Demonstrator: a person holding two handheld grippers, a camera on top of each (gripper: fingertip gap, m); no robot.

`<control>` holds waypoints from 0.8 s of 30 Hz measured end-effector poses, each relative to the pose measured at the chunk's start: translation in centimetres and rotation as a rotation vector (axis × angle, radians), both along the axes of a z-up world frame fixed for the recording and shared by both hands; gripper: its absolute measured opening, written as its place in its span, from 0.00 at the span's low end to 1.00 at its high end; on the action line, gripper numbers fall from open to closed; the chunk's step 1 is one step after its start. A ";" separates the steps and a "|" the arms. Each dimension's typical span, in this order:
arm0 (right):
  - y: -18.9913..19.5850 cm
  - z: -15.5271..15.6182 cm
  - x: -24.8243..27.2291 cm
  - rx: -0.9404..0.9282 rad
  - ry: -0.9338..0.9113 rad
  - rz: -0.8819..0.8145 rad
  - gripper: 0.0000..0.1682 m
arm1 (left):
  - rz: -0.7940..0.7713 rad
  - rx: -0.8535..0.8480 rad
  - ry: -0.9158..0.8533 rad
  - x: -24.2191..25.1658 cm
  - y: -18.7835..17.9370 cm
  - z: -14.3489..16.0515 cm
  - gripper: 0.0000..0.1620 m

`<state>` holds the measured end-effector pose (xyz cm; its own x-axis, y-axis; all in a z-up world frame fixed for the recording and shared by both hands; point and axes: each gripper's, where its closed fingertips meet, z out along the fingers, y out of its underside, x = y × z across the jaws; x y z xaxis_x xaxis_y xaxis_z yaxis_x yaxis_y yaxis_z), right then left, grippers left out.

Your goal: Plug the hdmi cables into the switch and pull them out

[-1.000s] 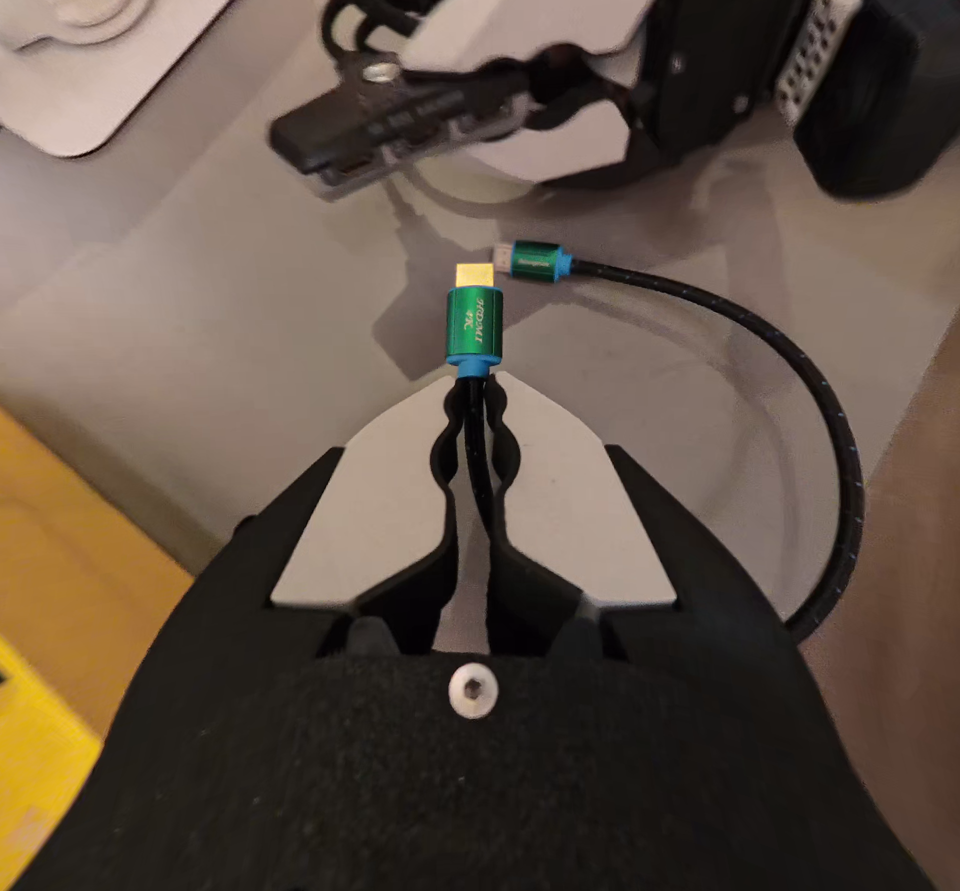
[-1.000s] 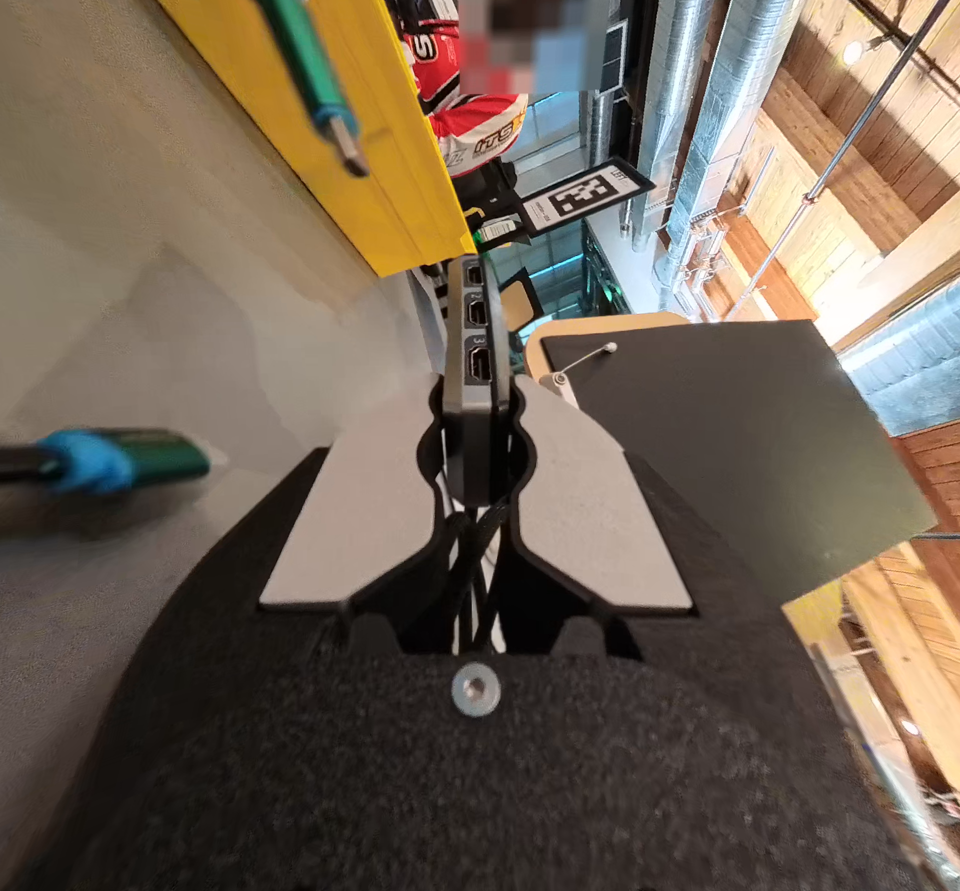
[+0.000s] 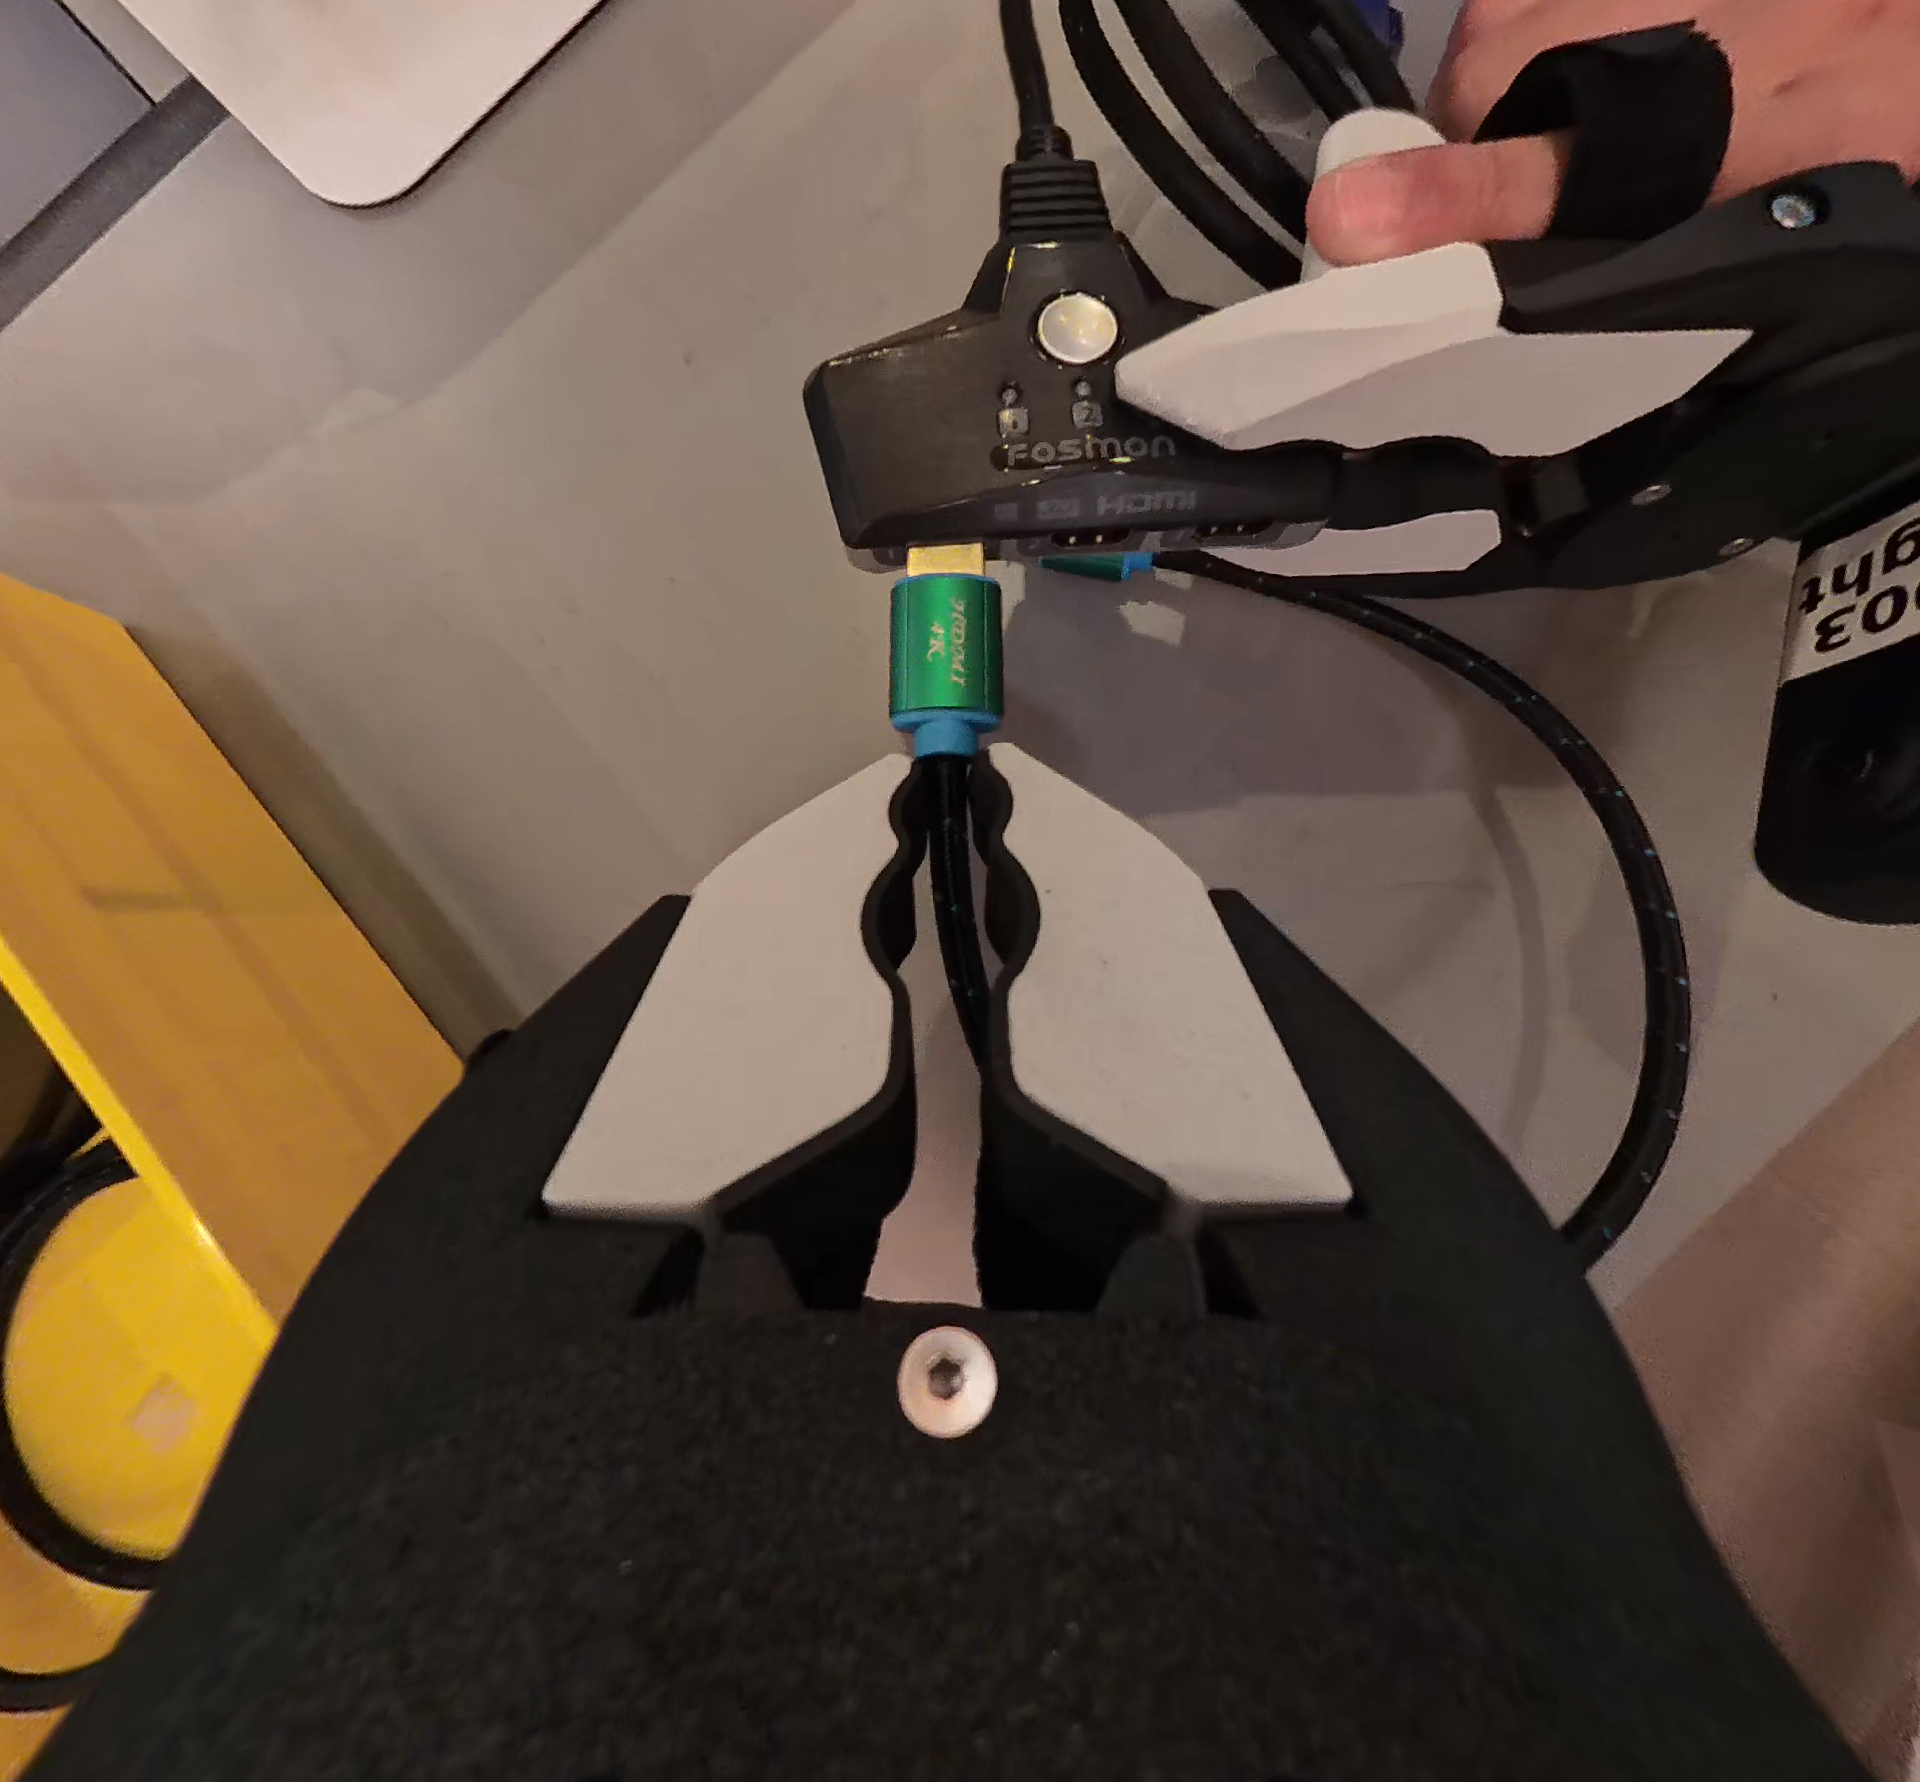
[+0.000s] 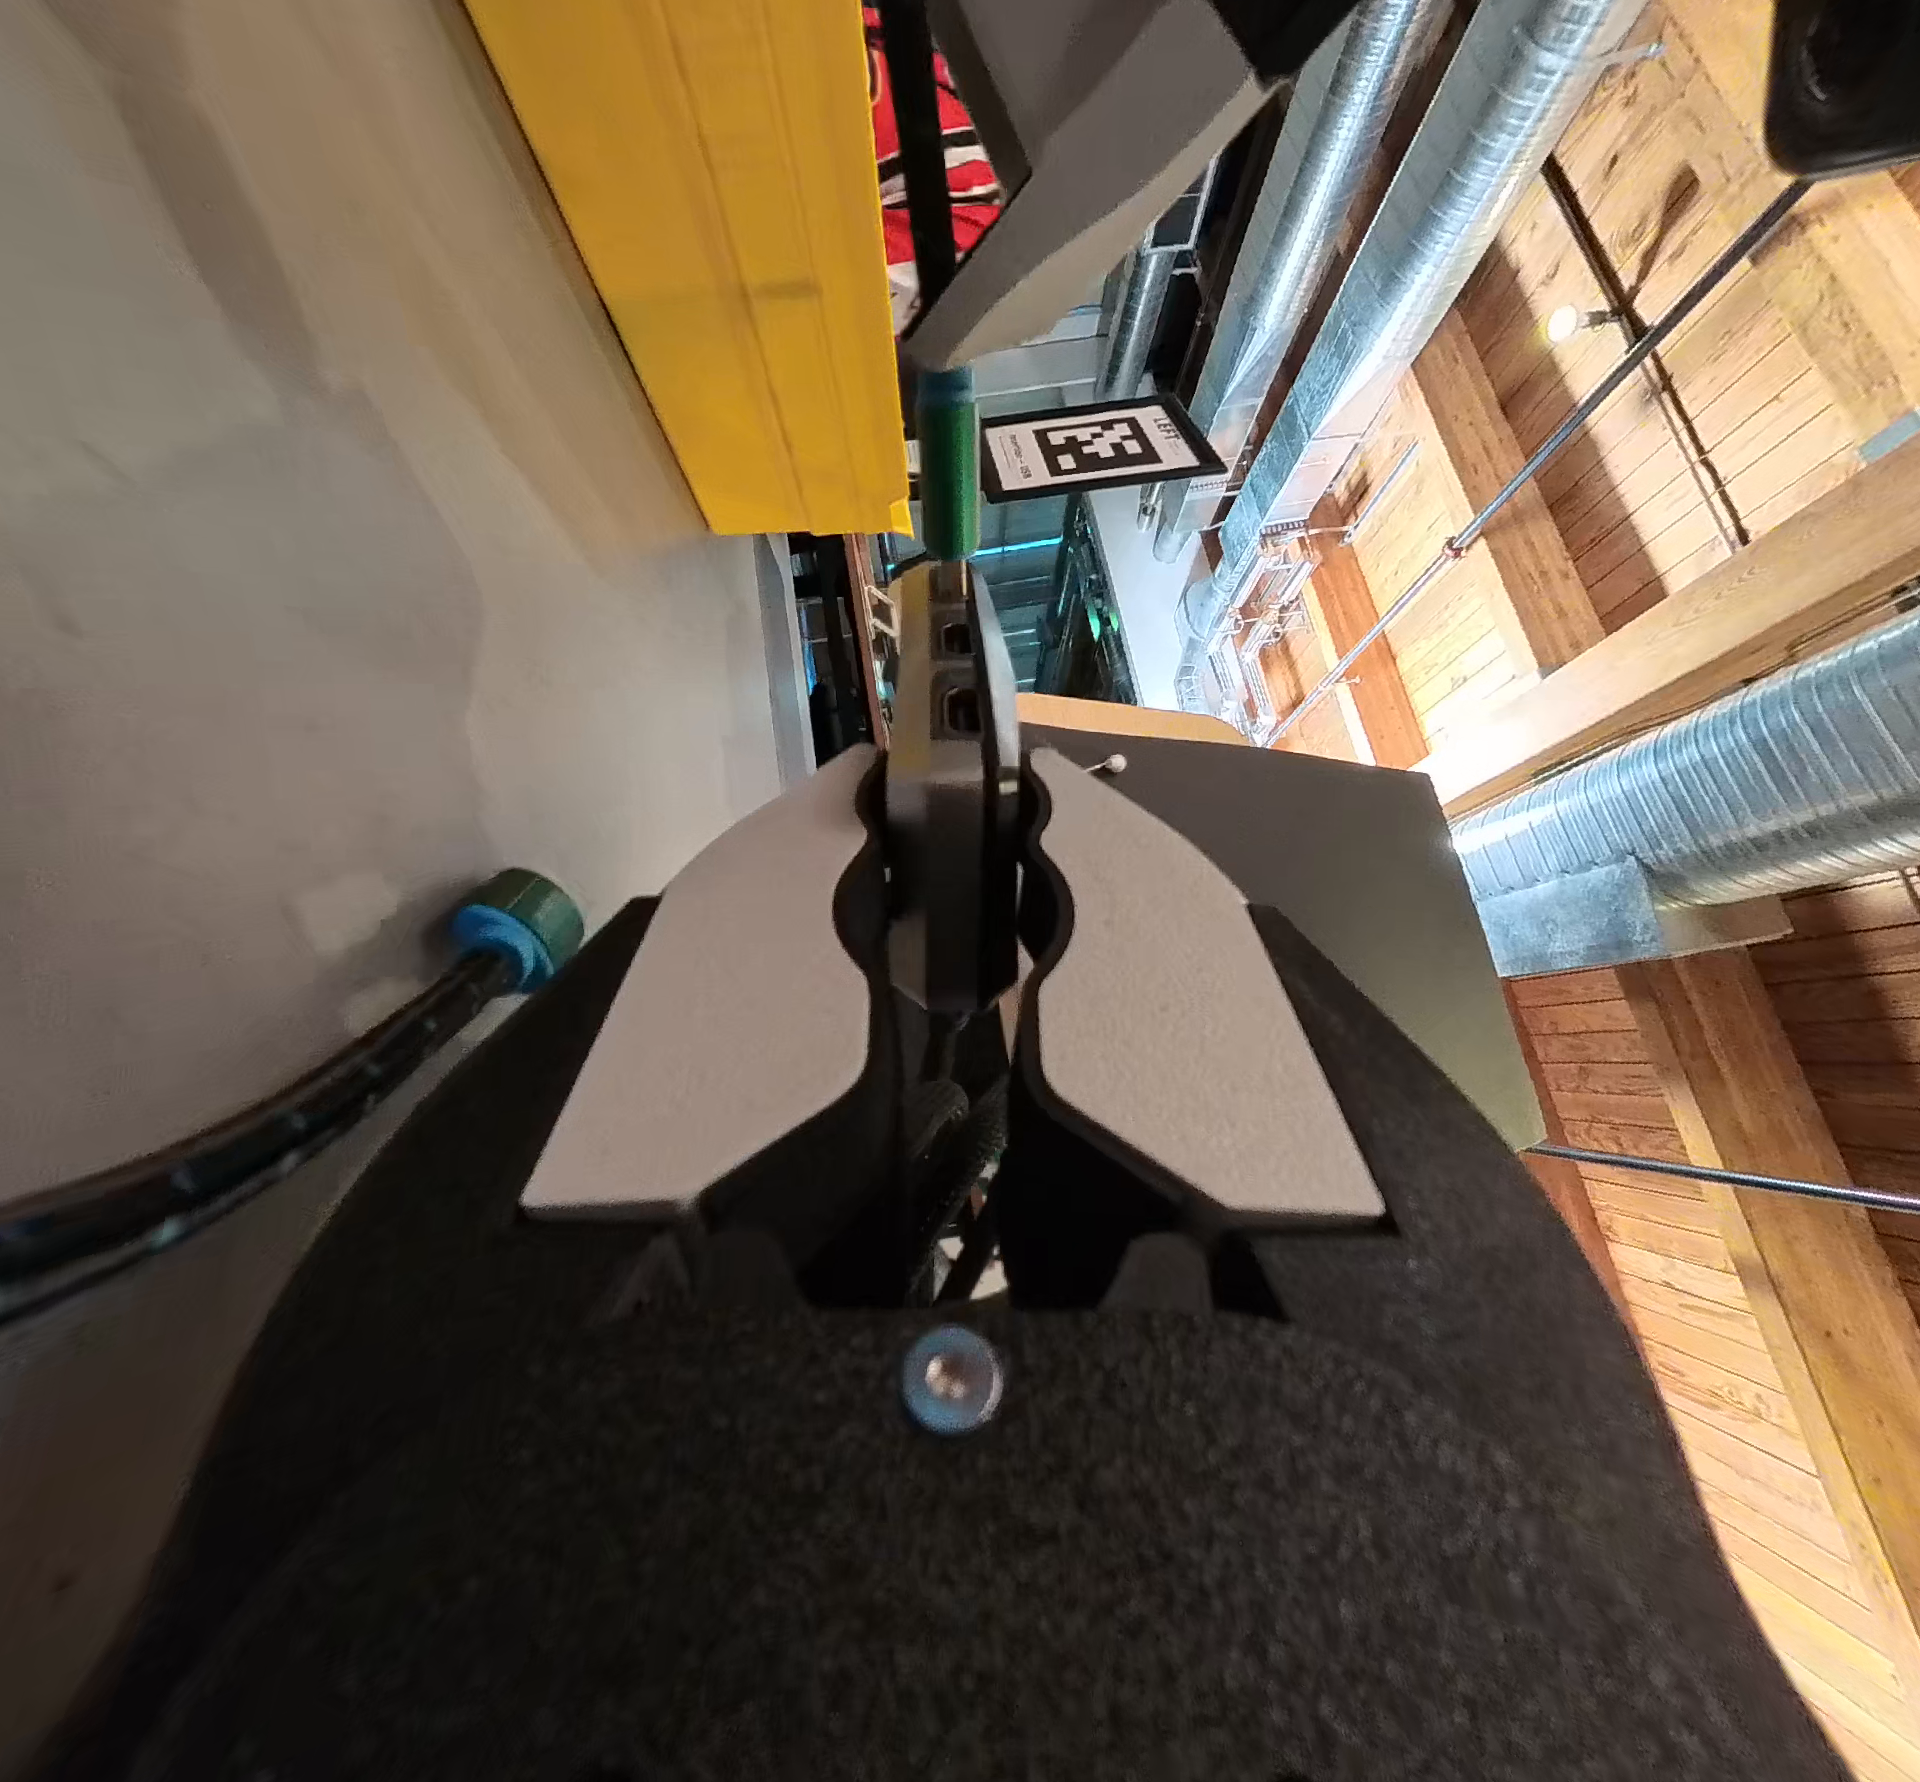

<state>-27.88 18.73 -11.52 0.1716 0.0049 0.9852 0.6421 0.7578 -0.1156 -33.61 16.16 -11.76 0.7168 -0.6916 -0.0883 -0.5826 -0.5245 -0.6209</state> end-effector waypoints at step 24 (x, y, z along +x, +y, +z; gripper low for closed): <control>-2.2 1.7 1.3 -0.393 0.128 0.303 0.12 | -0.296 0.226 -0.550 -0.4 -1.7 6.8 0.21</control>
<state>-26.58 16.52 -9.82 0.2240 0.4389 0.8701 0.3625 0.7913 -0.4925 -34.01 14.47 -4.97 0.4818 -0.8735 0.0701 -0.2490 -0.2132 -0.9447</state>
